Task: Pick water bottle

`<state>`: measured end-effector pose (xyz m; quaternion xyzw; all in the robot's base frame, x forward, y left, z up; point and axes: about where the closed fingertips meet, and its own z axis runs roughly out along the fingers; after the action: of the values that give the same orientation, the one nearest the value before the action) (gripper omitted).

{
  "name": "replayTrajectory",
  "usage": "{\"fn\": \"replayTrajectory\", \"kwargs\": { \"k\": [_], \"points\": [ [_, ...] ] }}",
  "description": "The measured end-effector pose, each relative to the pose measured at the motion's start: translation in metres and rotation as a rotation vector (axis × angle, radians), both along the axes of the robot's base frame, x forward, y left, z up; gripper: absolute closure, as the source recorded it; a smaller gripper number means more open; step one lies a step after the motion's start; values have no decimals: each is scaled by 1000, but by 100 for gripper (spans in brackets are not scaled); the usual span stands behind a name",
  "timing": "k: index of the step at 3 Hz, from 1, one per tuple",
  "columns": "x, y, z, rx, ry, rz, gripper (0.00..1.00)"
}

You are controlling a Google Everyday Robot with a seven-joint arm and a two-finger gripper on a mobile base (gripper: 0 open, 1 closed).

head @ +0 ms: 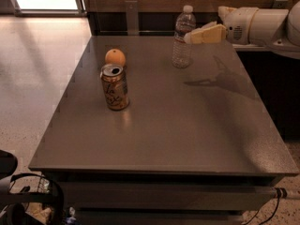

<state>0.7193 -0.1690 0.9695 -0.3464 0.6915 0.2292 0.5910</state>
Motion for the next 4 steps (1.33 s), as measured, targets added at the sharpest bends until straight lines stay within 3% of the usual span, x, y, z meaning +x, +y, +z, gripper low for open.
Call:
{"fn": "replayTrajectory", "kwargs": {
  "k": [3,4],
  "points": [
    [47,36,-41,152,-31,67,1],
    [46,38,-40,149,-30,69,23]
  ]
}}
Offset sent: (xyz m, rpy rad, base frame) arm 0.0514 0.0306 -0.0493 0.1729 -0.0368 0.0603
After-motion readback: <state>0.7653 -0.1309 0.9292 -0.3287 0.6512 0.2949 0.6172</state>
